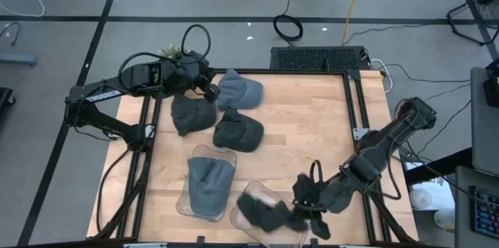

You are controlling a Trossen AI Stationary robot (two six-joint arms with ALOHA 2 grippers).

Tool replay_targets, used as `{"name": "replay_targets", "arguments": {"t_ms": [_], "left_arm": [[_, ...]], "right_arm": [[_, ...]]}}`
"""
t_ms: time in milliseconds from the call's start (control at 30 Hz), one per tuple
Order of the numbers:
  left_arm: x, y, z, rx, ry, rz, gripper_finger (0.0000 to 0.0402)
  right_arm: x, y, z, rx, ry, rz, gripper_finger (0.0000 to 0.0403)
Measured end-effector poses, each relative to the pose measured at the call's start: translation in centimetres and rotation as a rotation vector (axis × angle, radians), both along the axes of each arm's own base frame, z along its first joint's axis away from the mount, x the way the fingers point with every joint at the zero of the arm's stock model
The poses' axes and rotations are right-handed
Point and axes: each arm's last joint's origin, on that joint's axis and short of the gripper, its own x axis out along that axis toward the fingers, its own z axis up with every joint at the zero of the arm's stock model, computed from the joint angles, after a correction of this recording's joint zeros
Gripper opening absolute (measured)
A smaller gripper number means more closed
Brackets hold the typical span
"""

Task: Pick & Place hat
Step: Put the top right black cap into the right transparent bin

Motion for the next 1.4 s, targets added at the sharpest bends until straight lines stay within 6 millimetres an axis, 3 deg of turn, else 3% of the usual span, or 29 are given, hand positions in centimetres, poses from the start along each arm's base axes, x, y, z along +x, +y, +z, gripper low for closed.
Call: {"name": "replay_targets", "arguments": {"t_ms": [200,367,600,900,1200,1400], "left_arm": [[0.0,0.0,0.0,0.000,0.000,0.000,0.0076],[0.0,0.0,0.0,0.000,0.000,0.000,0.0076],[0.0,0.0,0.0,0.000,0.000,0.000,0.0076],[0.0,0.0,0.0,0.000,0.000,0.000,0.0076],[0.0,0.0,0.0,0.000,0.000,0.000,0.0076],[0.0,0.0,0.0,0.000,0.000,0.000,0.0076]], "right_arm": [[-0.2,-0.9,-3.9,0.299,-0.003,0.161,0.0001],[0.1,-2.8,-8.6,0.390,0.074,0.141,0.0001],[0.3,-5.5,-12.2,0.456,0.119,0.096,0.0000],[0.5,-6.3,-12.8,0.352,0.024,0.070,0.0040],[0.4,-6.6,-13.4,0.311,0.078,-0.005,0.0142],[0.7,-6.1,-12.2,0.362,-0.051,0.058,0.0169]]}}
